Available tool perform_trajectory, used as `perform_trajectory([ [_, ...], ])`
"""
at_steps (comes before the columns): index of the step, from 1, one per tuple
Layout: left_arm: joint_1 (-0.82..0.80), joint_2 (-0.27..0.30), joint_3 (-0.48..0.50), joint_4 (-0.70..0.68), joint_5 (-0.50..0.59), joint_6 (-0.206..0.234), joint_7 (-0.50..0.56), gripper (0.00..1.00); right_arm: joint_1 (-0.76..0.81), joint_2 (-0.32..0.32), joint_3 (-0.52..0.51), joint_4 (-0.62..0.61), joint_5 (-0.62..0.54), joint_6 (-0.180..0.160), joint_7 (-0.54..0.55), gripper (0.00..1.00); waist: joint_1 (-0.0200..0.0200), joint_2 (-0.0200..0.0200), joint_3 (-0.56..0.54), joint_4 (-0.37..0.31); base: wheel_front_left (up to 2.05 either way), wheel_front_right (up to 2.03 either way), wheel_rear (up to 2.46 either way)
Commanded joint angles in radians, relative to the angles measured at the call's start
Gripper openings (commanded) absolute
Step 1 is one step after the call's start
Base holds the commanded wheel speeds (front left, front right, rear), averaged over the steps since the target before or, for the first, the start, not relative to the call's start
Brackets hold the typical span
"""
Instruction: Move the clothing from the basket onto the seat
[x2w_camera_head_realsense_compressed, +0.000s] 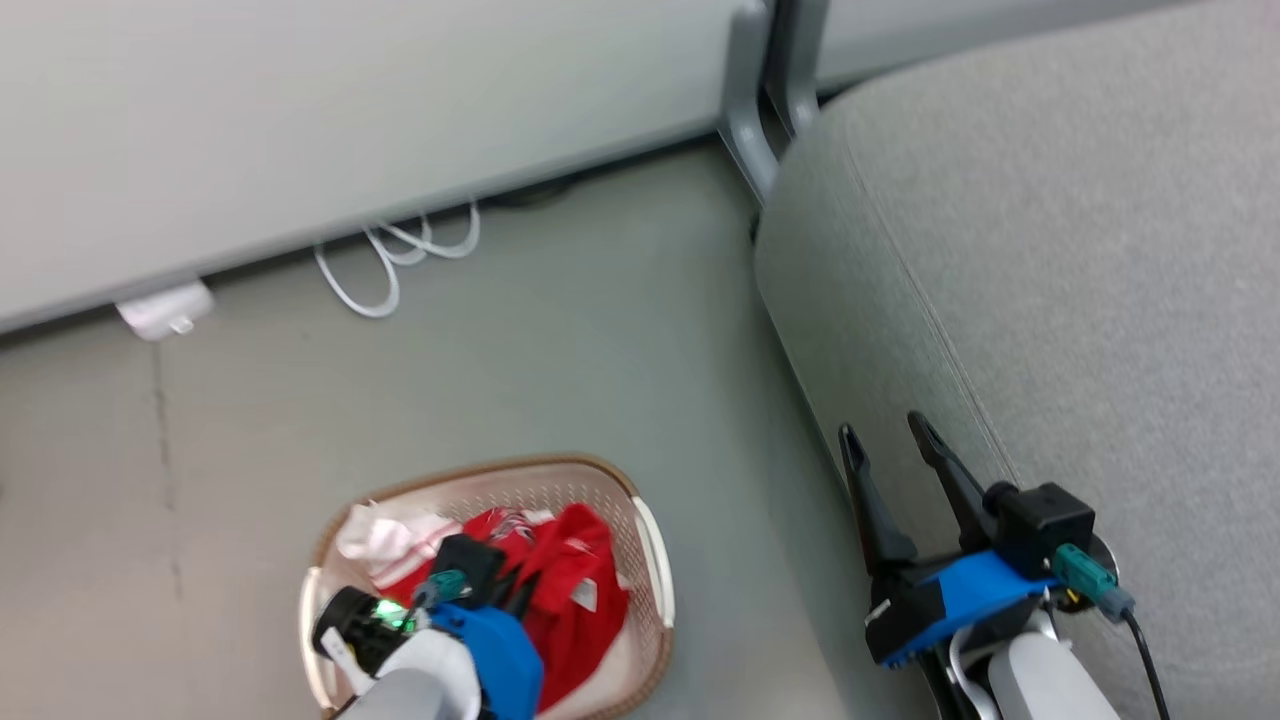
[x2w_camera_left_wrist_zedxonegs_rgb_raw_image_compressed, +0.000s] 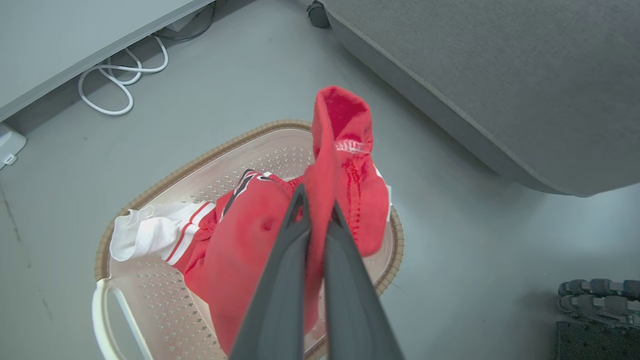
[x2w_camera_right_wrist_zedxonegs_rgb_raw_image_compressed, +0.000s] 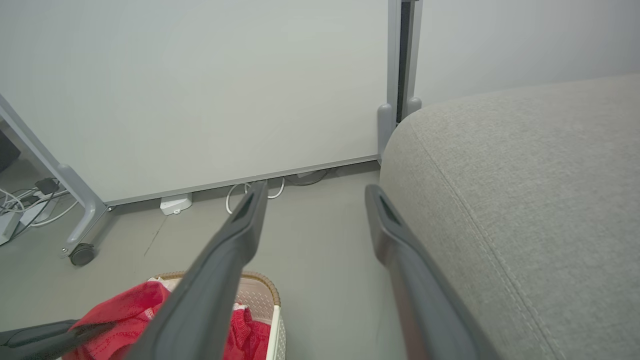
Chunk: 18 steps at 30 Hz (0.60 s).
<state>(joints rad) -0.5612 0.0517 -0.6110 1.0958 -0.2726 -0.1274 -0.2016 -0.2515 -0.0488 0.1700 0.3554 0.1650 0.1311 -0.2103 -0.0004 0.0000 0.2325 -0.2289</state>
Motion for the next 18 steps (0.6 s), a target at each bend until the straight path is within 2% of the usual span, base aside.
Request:
perform_trajectory([
  [1,0.011,-0.001,-0.024,-0.032,-0.032,-0.004,0.013,0.0,0.029,-0.003,-0.007,-0.007,-0.006,-0.001,0.008,1.0,0.0004,0.0,-0.115,0.079,0.0,0.0,0.0],
  [4,0.007,0.0,-0.08,-0.108,-0.118,-0.004,0.044,0.0,0.07,-0.002,-0.02,-0.025,-0.015,-0.001,0.031,1.0,0.0004,0.0,-0.16,0.103,0.0,0.0,0.0],
  [10,-0.051,0.0,-0.156,-0.229,-0.219,-0.003,0.048,0.0,0.138,-0.002,-0.037,-0.072,-0.027,-0.001,0.075,1.0,0.0004,0.0,-0.216,0.144,0.0,0.0,0.0],
  [18,-0.16,0.0,-0.233,-0.349,-0.336,0.028,0.075,0.0,0.175,-0.002,-0.029,-0.128,-0.02,-0.001,0.113,1.0,0.0004,0.0,-0.249,0.17,0.0,0.0,0.0],
])
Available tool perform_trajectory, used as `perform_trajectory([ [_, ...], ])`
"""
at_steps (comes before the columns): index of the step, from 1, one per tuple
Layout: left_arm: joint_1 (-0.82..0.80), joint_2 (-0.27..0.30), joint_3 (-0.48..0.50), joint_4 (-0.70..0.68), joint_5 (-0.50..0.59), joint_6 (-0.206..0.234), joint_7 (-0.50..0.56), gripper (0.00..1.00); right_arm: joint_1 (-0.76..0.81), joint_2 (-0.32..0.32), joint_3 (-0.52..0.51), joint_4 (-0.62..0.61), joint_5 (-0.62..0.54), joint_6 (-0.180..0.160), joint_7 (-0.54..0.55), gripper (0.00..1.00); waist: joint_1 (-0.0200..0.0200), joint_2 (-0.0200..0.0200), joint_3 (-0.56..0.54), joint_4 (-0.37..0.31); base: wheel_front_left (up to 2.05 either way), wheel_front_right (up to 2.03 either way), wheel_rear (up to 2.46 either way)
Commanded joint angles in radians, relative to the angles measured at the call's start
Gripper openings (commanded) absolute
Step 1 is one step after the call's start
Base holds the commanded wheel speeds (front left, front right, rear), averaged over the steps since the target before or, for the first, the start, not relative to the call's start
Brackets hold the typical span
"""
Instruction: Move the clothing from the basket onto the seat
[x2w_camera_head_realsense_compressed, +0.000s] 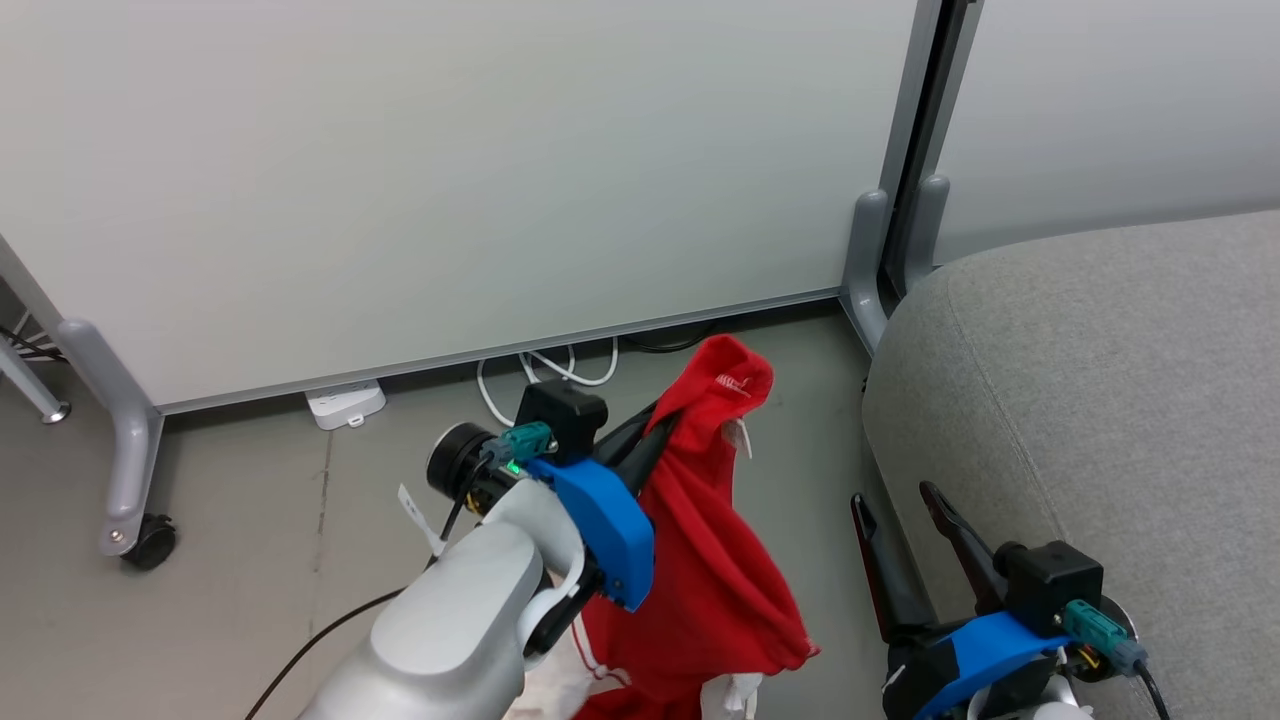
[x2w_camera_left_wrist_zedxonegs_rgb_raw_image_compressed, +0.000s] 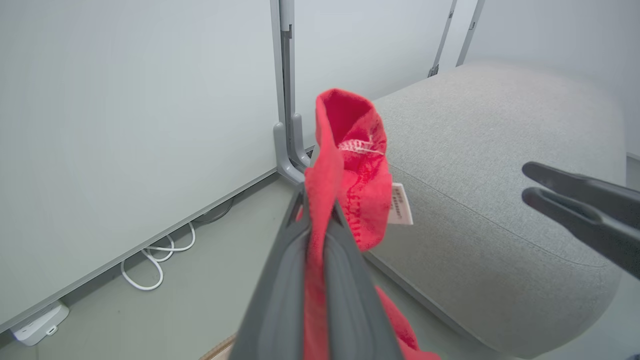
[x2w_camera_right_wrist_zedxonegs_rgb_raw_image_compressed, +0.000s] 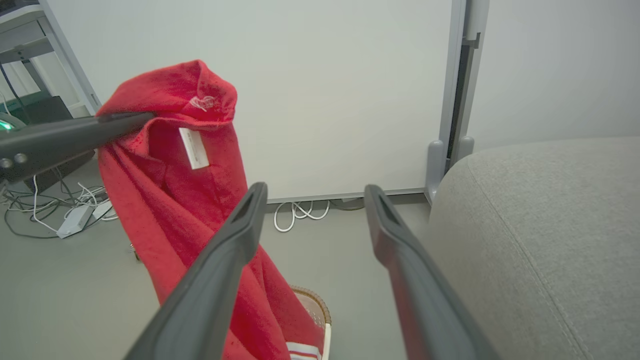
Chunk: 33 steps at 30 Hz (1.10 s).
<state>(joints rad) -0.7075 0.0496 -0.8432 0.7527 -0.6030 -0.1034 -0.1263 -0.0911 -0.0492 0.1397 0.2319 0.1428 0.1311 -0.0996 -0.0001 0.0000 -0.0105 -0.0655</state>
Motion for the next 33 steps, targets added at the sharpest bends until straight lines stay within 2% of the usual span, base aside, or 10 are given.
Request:
perform_trajectory([
  [1,-0.029,0.002,-0.01,-0.02,-0.021,0.01,0.004,0.0,0.019,-0.002,0.002,-0.009,0.004,-0.001,0.004,1.0,0.0001,0.0,-0.008,0.01,0.0,0.0,0.0],
  [11,-0.146,0.002,-0.091,-0.123,-0.2,0.127,0.037,0.0,0.038,-0.002,0.018,-0.025,0.017,-0.001,0.015,1.0,0.0001,0.0,-0.024,0.028,0.0,0.0,0.0],
  [14,-0.166,0.002,-0.12,-0.13,-0.238,0.15,0.033,0.0,0.041,-0.002,0.025,-0.028,0.018,-0.001,0.017,1.0,0.0001,0.0,-0.026,0.026,0.0,0.0,0.0],
  [28,-0.21,0.002,-0.23,-0.092,-0.341,0.184,-0.01,0.0,0.035,-0.002,0.036,-0.035,0.009,-0.001,0.025,1.0,0.0001,0.0,-0.019,0.021,0.0,0.0,0.0],
  [33,-0.225,0.002,-0.259,-0.078,-0.367,0.188,-0.023,0.0,0.008,-0.002,0.082,-0.047,0.046,-0.001,0.035,1.0,0.0001,0.0,-0.014,0.02,0.0,0.0,0.0],
])
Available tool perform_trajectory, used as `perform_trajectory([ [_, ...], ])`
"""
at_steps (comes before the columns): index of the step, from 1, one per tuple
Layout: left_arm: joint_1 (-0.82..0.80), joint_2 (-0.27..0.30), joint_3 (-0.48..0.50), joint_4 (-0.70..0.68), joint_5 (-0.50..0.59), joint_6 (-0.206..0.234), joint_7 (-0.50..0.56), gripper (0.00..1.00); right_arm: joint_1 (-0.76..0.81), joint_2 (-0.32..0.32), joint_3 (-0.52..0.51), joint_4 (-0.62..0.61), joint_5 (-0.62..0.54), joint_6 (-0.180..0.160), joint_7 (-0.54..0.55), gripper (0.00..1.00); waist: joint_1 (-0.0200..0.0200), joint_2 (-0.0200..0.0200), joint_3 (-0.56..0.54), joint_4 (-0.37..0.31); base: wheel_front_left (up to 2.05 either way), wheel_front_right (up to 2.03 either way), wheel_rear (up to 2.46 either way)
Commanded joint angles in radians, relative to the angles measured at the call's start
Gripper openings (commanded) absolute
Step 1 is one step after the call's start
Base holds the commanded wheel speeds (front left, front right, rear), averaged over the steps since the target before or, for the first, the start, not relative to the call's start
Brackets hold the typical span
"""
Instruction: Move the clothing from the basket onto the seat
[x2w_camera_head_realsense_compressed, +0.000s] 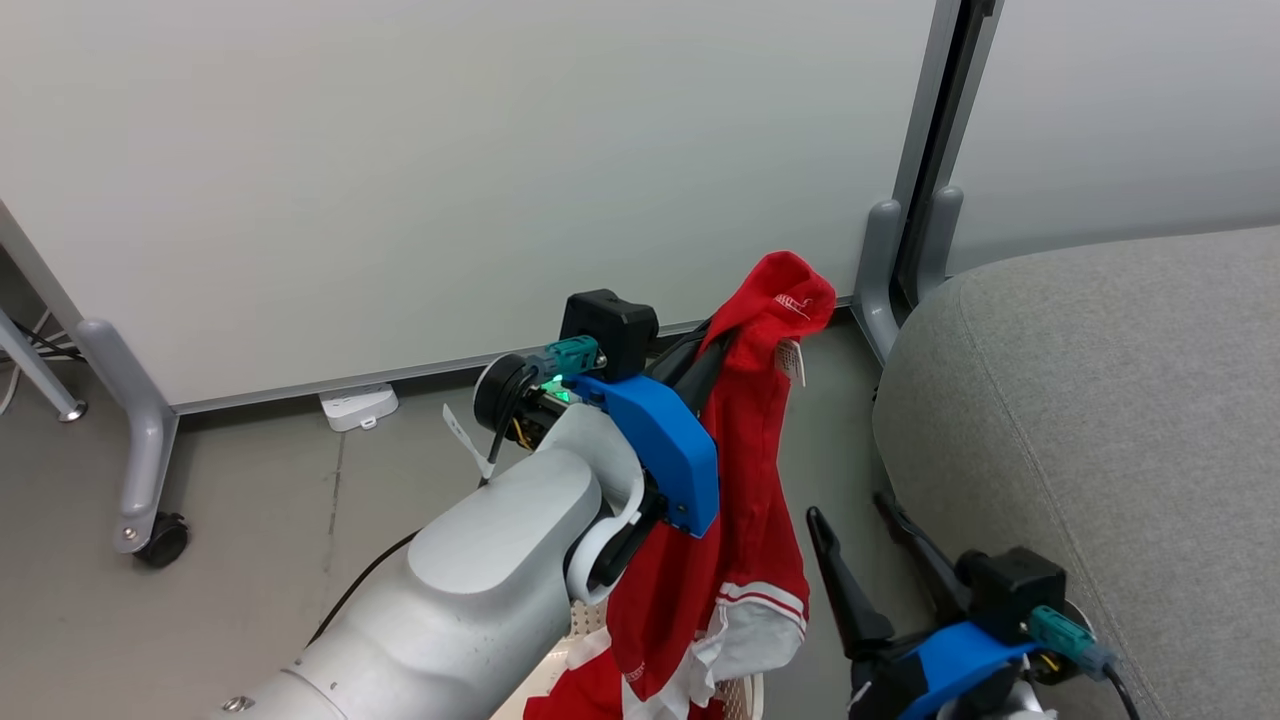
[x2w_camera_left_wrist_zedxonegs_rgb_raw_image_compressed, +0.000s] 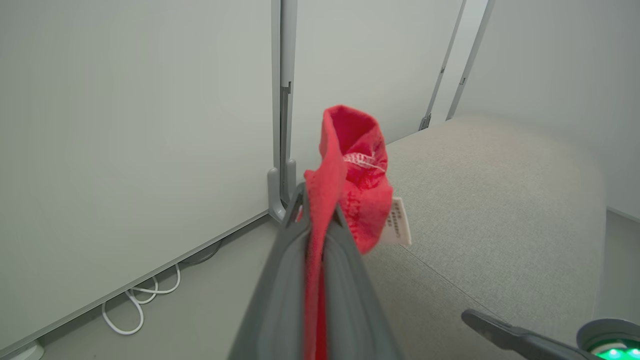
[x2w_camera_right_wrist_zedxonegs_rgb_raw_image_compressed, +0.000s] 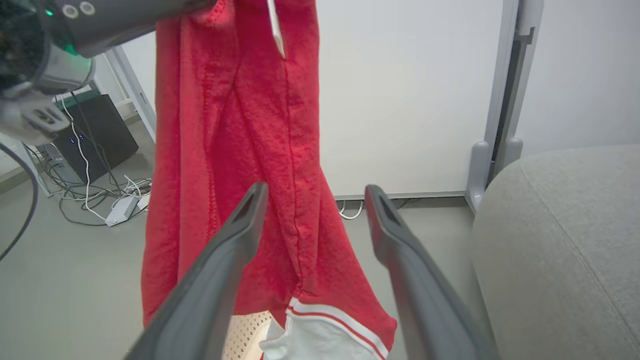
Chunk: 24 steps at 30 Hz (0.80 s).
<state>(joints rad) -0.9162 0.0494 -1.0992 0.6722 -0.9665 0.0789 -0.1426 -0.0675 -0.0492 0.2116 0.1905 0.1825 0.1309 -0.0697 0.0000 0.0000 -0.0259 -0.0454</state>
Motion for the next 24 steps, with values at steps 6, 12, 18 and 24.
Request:
perform_trajectory([
  [6,-0.034,0.002,-0.035,0.007,-0.037,0.009,-0.016,0.0,-0.077,-0.002,0.095,0.014,0.051,0.0,0.024,1.0,0.0,0.0,0.006,0.004,0.0,0.0,0.0],
  [12,-0.056,0.002,-0.069,-0.004,-0.068,0.014,-0.022,0.0,-0.168,-0.002,0.179,0.093,0.092,0.0,0.022,1.0,0.0,0.0,0.01,0.014,0.0,0.0,0.0],
  [18,-0.068,0.002,-0.097,-0.011,-0.094,0.017,-0.03,0.0,-0.239,-0.002,0.227,0.191,0.125,0.0,0.013,1.0,0.0,0.0,0.008,0.027,0.0,0.0,0.0],
  [24,-0.076,0.002,-0.123,-0.016,-0.124,0.022,-0.038,0.0,-0.339,-0.002,0.302,0.32,0.194,0.0,-0.014,1.0,0.0,0.0,0.004,0.035,0.0,0.0,0.0],
])
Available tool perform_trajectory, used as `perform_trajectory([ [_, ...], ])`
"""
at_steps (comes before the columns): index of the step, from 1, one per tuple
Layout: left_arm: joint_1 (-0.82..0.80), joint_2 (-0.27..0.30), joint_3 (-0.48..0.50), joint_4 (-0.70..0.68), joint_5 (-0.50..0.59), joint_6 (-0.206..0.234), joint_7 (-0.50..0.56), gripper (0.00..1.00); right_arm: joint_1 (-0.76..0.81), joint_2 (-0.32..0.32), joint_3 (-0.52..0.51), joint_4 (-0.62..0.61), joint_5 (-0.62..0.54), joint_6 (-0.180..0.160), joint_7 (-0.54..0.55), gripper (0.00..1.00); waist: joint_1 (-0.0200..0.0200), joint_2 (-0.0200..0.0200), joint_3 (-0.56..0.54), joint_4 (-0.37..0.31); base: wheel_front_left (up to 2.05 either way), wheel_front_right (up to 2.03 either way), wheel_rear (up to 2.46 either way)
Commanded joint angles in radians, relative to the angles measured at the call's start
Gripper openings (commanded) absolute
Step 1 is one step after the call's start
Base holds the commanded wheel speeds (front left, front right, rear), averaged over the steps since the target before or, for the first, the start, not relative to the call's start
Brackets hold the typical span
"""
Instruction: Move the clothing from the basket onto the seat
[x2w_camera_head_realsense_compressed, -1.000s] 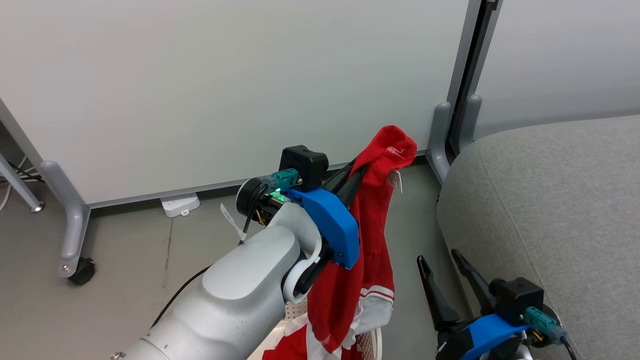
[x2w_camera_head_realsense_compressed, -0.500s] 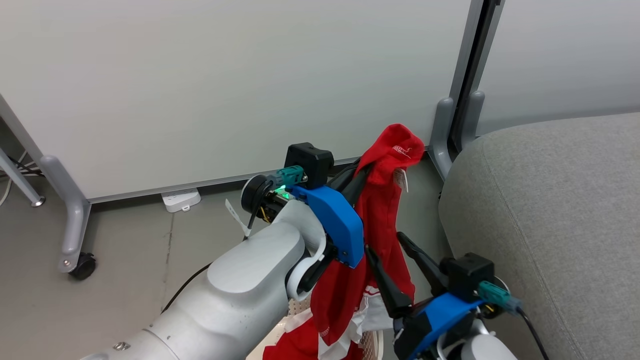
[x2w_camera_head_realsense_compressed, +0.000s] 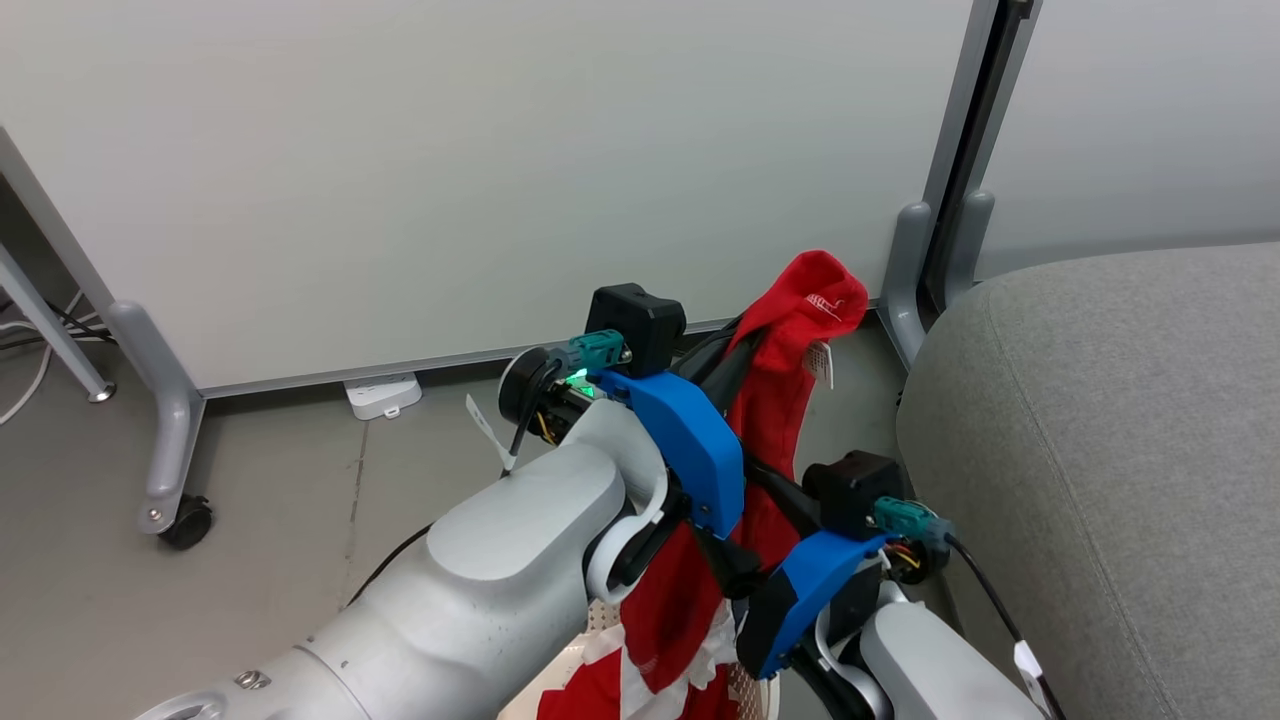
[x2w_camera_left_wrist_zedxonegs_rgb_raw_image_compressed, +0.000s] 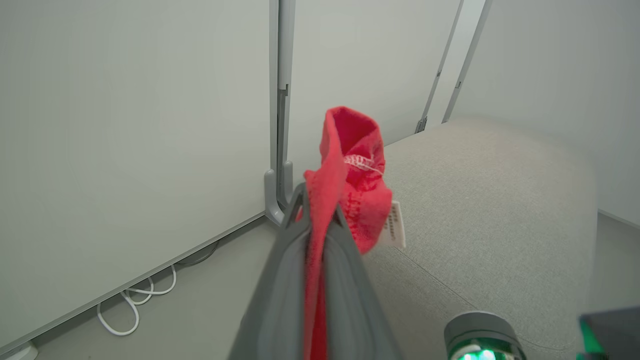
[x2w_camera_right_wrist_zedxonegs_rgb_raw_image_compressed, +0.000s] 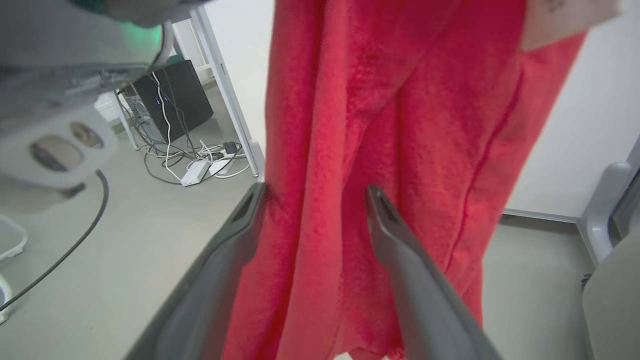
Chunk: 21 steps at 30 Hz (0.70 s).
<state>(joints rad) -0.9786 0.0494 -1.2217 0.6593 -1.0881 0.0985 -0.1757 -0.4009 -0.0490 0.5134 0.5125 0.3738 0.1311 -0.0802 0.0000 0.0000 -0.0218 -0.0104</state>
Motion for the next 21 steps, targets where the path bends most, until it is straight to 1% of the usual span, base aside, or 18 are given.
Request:
perform_trajectory([
  [1,-0.015,0.002,-0.003,-0.003,-0.005,0.003,-0.006,0.0,-0.022,-0.003,0.01,0.022,0.013,-0.001,-0.01,1.0,0.0,0.0,-0.001,0.001,0.0,0.0,0.0],
  [6,-0.017,0.002,-0.021,-0.003,-0.023,0.006,-0.012,0.0,-0.091,-0.002,0.054,0.126,0.031,-0.001,-0.03,1.0,0.0,0.0,-0.005,0.003,0.0,0.0,0.0],
  [7,-0.017,0.002,-0.024,-0.003,-0.027,0.007,-0.012,0.0,-0.101,-0.002,0.06,0.143,0.036,-0.001,-0.034,0.87,0.0,0.0,-0.006,0.004,0.0,0.0,0.0],
  [8,-0.017,0.002,-0.027,-0.004,-0.029,0.008,-0.014,0.0,-0.11,-0.002,0.067,0.16,0.043,-0.001,-0.036,0.42,0.0,0.0,-0.006,0.004,0.0,0.0,0.0],
  [9,-0.017,0.002,-0.029,-0.003,-0.031,0.008,-0.014,0.0,-0.121,-0.002,0.072,0.177,0.044,-0.001,-0.038,0.07,0.0,0.0,-0.007,0.004,0.0,0.0,0.0],
  [10,-0.017,0.002,-0.031,-0.003,-0.035,0.009,-0.014,0.0,-0.132,-0.002,0.077,0.192,0.039,-0.001,-0.043,0.0,0.0,0.0,-0.008,0.004,0.0,0.0,0.0],
  [11,-0.017,0.002,-0.035,-0.002,-0.038,0.009,-0.015,0.0,-0.146,-0.002,0.081,0.221,0.033,-0.001,-0.049,0.0,0.0,0.0,-0.01,0.003,0.0,0.0,0.0],
  [13,-0.017,0.002,-0.039,0.001,-0.045,0.009,-0.016,0.0,-0.152,-0.002,0.082,0.24,0.033,-0.001,-0.056,0.0,0.0,0.0,-0.012,0.002,0.0,0.0,0.0],
  [21,-0.023,0.002,-0.049,0.017,-0.058,0.009,-0.023,0.0,-0.163,-0.002,0.089,0.276,0.043,-0.001,-0.079,0.0,0.0,0.0,-0.015,-0.012,0.0,0.0,0.0],
])
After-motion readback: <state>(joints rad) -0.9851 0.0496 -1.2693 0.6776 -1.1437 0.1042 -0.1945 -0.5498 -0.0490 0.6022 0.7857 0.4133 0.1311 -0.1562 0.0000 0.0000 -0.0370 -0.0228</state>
